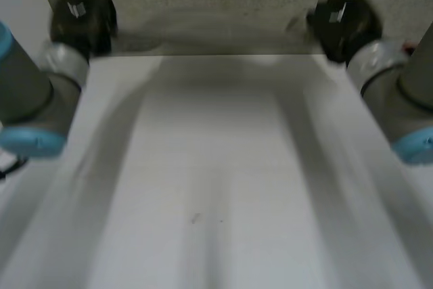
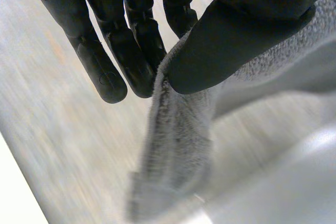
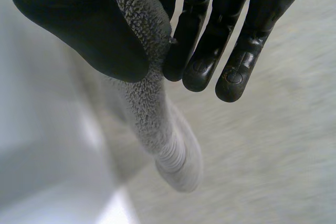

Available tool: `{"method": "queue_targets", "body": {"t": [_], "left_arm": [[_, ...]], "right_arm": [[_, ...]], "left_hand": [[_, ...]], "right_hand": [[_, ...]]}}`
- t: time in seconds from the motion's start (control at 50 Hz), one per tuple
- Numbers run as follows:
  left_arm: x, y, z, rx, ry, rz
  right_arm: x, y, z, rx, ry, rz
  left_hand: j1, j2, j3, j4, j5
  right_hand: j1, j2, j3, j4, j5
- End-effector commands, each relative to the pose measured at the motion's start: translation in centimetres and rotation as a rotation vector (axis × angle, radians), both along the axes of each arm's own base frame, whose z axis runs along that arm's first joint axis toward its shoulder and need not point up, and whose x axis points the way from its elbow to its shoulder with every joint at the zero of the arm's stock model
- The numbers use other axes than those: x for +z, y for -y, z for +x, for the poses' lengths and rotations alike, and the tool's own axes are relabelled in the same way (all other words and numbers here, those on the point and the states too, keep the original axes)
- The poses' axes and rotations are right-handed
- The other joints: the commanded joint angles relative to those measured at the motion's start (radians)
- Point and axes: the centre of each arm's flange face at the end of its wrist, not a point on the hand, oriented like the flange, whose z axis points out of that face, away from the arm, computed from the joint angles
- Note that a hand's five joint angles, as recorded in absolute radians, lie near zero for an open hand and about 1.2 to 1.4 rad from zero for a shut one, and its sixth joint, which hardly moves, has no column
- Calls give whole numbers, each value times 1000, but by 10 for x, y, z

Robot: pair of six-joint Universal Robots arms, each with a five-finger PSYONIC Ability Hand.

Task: Fold the towel.

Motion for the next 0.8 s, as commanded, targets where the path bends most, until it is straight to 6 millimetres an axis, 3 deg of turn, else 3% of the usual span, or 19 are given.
{"method": "queue_targets", "body": {"t": [0.02, 0.04, 0.06, 0.14, 0.18, 0.22, 0.3, 0.32, 0.4, 0.44, 0.58, 0.64, 0.8], "left_arm": [[-91, -27, 9, -21, 116, 241], [-109, -32, 11, -20, 150, 284], [-122, -37, 14, -16, 185, 317], [-137, -44, 23, 0, 244, 357], [-141, -46, 28, 11, 266, 370], [-133, -52, 40, 37, 278, 360], [-120, -58, 58, 80, 263, 350], [-120, -58, 58, 80, 263, 350], [-107, -68, 64, 89, 253, 320], [-104, -71, 65, 88, 251, 316], [-93, -78, 65, 85, 244, 281], [-91, -80, 65, 84, 242, 275], [-100, -91, 63, 67, 254, 307]], "right_arm": [[-100, -17, 1, 74, -109, 301], [-117, -21, 1, 88, -121, 351], [-117, -21, 1, 88, -121, 352], [-148, -32, -2, 93, -107, 490], [-152, -34, -6, 81, -92, 532], [-151, -40, -9, 71, -68, 584], [-132, -50, -16, 55, -12, 650], [-128, -49, -23, 34, 8, 660], [-119, -46, -35, 13, 31, 662], [-104, -46, -38, 27, 53, 623], [-87, -29, -49, 32, 82, 554], [-79, -19, -43, 83, 76, 504], [-91, 5, -27, 211, -100, 395]], "left_hand": [[191, 179, 180, 178, 181], [191, 179, 180, 178, 181], [191, 179, 180, 178, 181], [191, 179, 180, 178, 181], [191, 179, 180, 178, 181], [191, 179, 180, 178, 181], [191, 179, 180, 178, 181], [191, 179, 180, 178, 181], [191, 179, 180, 178, 181], [191, 179, 180, 178, 181], [191, 179, 180, 178, 181], [191, 179, 180, 178, 181], [191, 179, 180, 178, 181]], "right_hand": [[426, 213, 208, 200, 230], [426, 213, 208, 200, 230], [426, 213, 208, 200, 230], [426, 213, 208, 200, 230], [426, 213, 208, 200, 230], [386, 173, 168, 160, 190], [21, -193, -198, -206, -176], [-120, -334, -339, -346, -317], [-212, -426, -431, -439, -409], [-324, -537, -542, -550, -520], [-321, -535, -540, -548, -518], [-321, -535, -540, -548, -518], [-306, -520, -525, -533, -503]]}}
